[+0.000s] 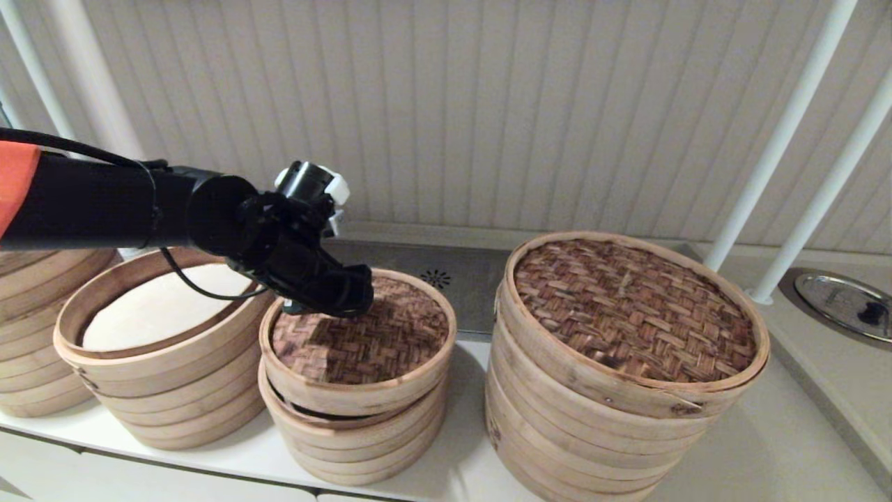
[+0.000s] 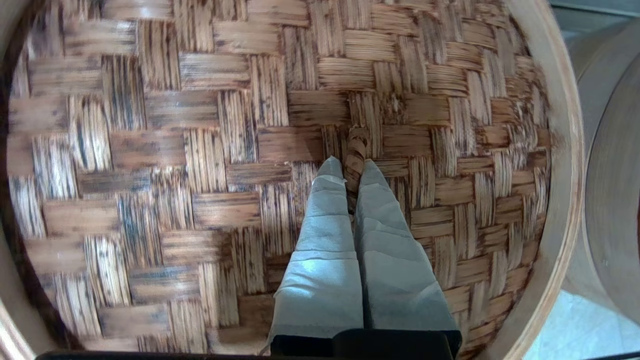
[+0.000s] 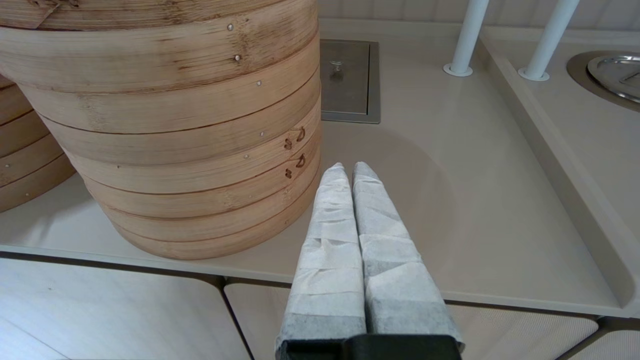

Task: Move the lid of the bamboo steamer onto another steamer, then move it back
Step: Put the steamer

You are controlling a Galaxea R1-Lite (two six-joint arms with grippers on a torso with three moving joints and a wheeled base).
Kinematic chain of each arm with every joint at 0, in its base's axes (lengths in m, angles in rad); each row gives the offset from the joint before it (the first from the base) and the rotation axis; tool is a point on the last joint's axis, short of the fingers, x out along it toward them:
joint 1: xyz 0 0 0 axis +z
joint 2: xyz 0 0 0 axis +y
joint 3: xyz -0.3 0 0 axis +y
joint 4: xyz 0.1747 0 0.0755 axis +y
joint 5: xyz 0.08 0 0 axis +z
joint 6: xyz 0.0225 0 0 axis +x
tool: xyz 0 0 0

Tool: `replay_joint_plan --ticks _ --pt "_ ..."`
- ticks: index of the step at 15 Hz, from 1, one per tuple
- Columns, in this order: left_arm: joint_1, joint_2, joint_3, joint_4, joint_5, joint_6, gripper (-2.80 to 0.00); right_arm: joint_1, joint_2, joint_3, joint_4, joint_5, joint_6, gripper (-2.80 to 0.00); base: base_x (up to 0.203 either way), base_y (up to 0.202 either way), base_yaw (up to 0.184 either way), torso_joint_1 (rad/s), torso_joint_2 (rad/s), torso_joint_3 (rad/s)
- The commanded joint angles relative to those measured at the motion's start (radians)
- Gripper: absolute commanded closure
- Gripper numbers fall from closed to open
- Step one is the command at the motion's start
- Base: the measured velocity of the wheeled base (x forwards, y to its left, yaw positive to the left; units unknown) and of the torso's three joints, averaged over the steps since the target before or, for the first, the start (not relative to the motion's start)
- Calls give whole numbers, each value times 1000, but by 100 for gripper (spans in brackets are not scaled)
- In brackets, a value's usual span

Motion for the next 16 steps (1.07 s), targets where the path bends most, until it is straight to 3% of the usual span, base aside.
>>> replay_joint_plan --ticks 1,8,16 --pt "-1 -30 23 -5 0 -2 0 0 0 0 -1 0 0 0 0 0 0 0 0 0" --pt "-2 -44 136 -125 3 -16 0 0 0 0 0 0 0 0 0 0 0 0 0 0" --pt "-1 -94 141 -125 8 -18 0 0 0 0 0 0 0 0 0 0 0 0 0 0"
